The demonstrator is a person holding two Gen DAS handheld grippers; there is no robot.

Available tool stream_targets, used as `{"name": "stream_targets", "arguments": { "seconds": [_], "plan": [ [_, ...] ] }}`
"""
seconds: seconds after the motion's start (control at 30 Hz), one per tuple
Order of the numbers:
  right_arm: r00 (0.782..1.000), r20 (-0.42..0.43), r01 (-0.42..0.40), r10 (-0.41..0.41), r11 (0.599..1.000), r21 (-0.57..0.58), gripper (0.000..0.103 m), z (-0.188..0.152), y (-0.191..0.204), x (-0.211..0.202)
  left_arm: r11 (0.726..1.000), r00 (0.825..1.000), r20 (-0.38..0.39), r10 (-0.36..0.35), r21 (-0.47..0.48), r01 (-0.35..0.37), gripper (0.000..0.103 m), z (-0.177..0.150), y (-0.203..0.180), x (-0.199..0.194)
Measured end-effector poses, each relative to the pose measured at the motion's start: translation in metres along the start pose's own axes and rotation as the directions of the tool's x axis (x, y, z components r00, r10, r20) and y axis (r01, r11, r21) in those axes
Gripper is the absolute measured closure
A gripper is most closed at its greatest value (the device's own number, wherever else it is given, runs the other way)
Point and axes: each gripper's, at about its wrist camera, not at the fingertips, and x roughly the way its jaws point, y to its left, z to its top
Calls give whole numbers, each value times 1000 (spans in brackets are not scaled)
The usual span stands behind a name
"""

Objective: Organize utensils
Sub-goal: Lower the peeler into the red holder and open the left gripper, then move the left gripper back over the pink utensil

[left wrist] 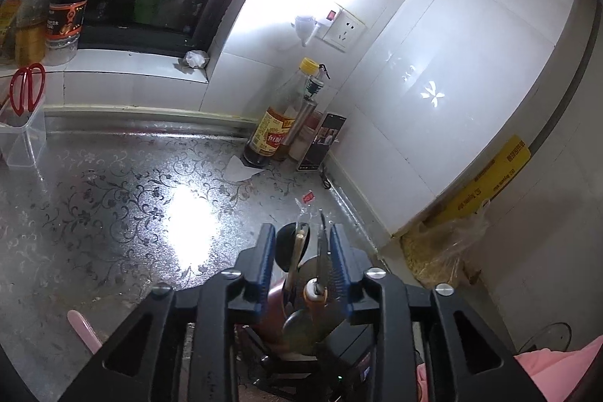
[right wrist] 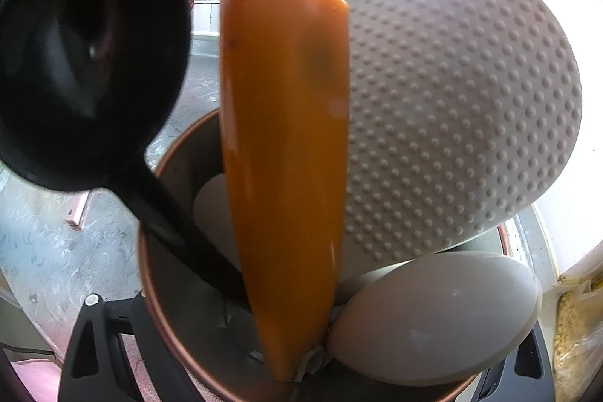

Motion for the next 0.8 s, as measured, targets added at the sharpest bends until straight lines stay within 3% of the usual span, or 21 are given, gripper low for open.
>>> {"name": "stream_targets", "arguments": {
  "seconds": [0.2,0.37,0.47,0.63,0.7,0.8],
  "plan": [
    [1000,1,-1,1,1000,3,7,1,-1,-3,992,992,44,115,-65,-112,50,-4,31,-20],
    [1000,25,-7,7,1000,12,7,-1,-4,-13,955,965,8,262,-144,-258,46,-18,69,-26],
    [999,36,-7,7,1000,13,7,-2,-6,-18,914,932,-39,360,-187,-361,46,-31,93,-27],
    [999,53,-12,11,1000,15,7,-6,-10,-24,830,858,-136,495,-218,-513,46,-53,129,-21],
    [998,63,-11,10,1000,16,7,-7,-11,-28,797,826,-189,531,-221,-562,46,-63,144,-13],
    [997,76,-11,9,1000,18,7,-5,-13,-32,770,803,-258,538,-237,-592,46,-78,161,-1]
  ]
}}
